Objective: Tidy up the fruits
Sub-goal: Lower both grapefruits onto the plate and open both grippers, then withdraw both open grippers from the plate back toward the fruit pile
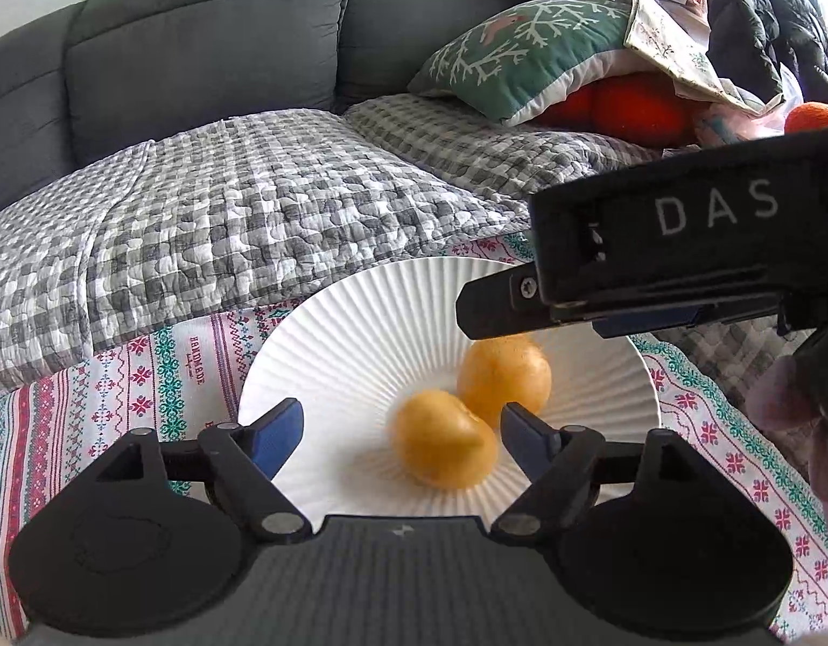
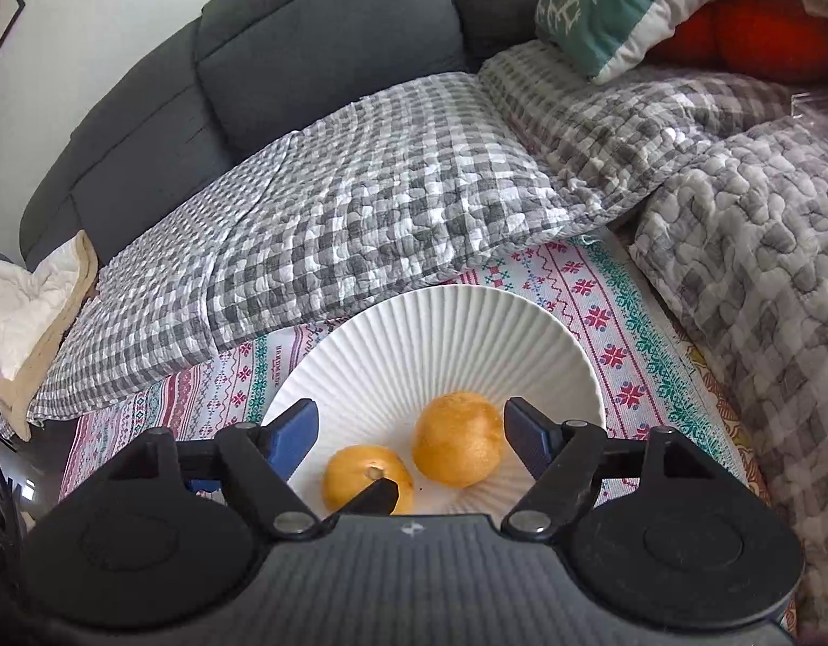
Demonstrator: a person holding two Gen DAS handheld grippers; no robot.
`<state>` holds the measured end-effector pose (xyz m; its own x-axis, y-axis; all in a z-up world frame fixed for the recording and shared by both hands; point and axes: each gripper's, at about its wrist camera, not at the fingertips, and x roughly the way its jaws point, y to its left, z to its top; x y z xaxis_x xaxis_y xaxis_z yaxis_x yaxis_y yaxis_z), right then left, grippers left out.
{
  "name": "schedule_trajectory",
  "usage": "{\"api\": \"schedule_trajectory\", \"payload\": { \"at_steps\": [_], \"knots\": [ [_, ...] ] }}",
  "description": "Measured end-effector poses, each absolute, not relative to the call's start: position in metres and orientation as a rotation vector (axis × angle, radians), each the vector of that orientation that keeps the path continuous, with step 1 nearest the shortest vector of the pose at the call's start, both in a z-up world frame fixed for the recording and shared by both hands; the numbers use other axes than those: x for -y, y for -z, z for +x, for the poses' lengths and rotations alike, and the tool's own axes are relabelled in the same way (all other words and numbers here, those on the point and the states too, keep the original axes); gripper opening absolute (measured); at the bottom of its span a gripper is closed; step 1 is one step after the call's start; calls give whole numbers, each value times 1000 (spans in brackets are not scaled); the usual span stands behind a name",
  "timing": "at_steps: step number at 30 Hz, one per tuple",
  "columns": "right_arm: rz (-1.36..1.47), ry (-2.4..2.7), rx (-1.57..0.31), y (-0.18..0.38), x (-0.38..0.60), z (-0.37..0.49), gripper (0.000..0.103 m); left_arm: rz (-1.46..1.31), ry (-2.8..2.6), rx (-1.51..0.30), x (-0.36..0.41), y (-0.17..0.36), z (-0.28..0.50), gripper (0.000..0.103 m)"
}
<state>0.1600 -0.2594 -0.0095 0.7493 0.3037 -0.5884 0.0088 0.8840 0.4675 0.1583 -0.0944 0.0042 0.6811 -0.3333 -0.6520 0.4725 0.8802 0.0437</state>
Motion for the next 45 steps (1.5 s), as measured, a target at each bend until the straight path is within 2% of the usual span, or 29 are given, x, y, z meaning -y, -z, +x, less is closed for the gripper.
{"api": "schedule_trajectory", "payload": {
  "at_steps": [17, 25, 35, 45],
  "knots": [
    [340, -151, -678, -10, 242, 108, 94, 186, 408, -741, 58, -19, 116, 91],
    [260, -146, -634, -19, 229, 79, 102, 183, 380, -755, 41, -24, 90, 95],
    [142, -149, -593, -20, 218, 50, 103, 160, 338, -779, 21, -26, 64, 95],
    [162, -207, -656, -7, 214, 35, 103, 138, 312, -779, 0, -24, 42, 95]
  ]
}}
